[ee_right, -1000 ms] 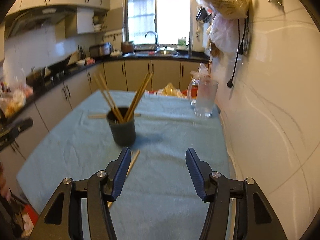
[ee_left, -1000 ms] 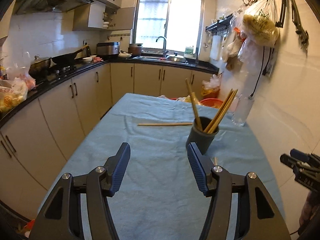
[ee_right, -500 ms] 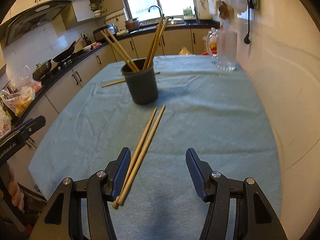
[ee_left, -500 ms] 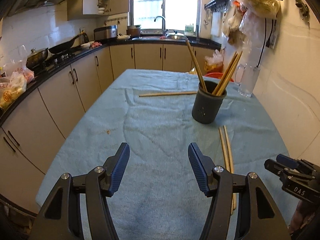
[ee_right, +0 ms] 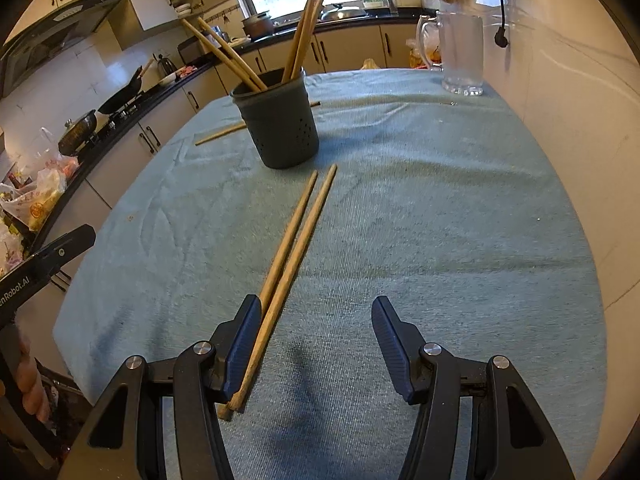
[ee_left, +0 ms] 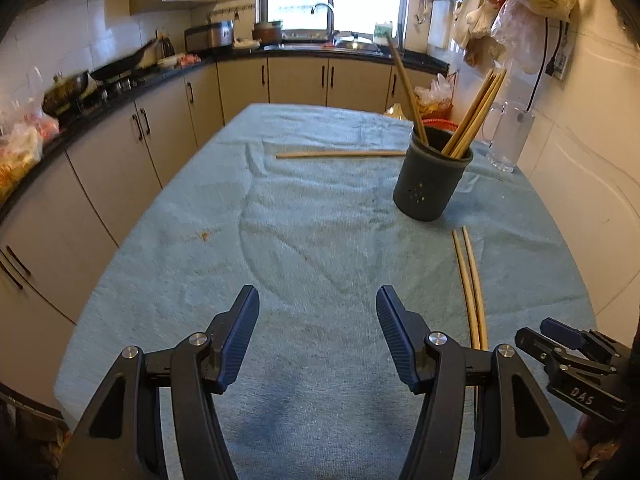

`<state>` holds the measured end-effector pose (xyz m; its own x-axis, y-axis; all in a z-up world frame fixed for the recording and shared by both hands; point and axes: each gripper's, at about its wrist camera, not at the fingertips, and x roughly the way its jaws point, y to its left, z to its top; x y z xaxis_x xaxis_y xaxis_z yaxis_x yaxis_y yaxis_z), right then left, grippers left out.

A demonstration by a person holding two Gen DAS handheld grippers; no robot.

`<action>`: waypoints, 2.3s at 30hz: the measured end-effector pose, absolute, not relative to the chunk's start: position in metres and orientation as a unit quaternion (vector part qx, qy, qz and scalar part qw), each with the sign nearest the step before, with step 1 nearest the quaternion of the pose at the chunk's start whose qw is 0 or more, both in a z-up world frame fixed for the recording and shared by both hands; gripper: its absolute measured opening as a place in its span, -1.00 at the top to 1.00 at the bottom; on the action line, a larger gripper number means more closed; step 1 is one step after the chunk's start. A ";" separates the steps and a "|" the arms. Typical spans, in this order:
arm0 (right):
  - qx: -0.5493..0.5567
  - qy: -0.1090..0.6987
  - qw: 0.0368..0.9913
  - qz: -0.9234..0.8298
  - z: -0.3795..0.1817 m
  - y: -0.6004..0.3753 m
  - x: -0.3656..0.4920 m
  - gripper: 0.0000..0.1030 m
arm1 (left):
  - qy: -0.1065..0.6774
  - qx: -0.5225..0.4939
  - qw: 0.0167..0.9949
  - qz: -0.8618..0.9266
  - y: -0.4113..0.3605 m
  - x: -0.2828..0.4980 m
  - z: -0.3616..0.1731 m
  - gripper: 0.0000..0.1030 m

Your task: Organize utensils

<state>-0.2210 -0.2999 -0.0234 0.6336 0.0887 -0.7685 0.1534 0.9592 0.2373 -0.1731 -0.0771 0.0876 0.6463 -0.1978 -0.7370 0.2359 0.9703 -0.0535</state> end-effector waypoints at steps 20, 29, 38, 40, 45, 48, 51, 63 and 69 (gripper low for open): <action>0.011 0.459 0.886 -0.067 -0.047 -0.265 -0.172 0.14 | 0.443 0.010 0.887 -0.134 -0.080 -0.153 0.060 -0.16; 0.069 0.461 0.877 -0.117 -0.047 -0.307 -0.178 0.84 | 0.457 0.040 0.869 -0.184 -0.117 -0.165 0.053 -0.16; 0.124 0.457 0.872 -0.125 -0.047 -0.344 -0.212 0.84 | 0.473 0.093 0.837 -0.258 -0.180 -0.182 0.037 -0.16; 0.128 0.455 0.873 -0.122 -0.047 -0.345 -0.215 0.84 | 0.472 0.115 0.835 -0.257 -0.194 -0.183 0.031 -0.16; 0.134 0.450 0.876 -0.113 -0.045 -0.344 -0.223 0.84 | 0.483 0.150 0.824 -0.254 -0.213 -0.182 0.018 0.31; 0.140 0.448 0.877 -0.106 -0.045 -0.344 -0.225 0.84 | 0.475 0.154 0.830 -0.248 -0.216 -0.187 0.019 0.87; 0.143 0.447 0.877 -0.101 -0.044 -0.343 -0.231 0.84 | 0.497 0.121 0.821 -0.254 -0.205 -0.184 0.020 0.87; 0.134 0.479 0.864 -0.076 -0.045 -0.332 -0.283 0.78 | 0.561 0.063 0.773 -0.288 -0.142 -0.210 0.031 0.86; 0.143 0.483 0.861 -0.067 -0.044 -0.335 -0.284 0.30 | 0.541 0.062 0.788 -0.287 -0.144 -0.197 0.046 0.37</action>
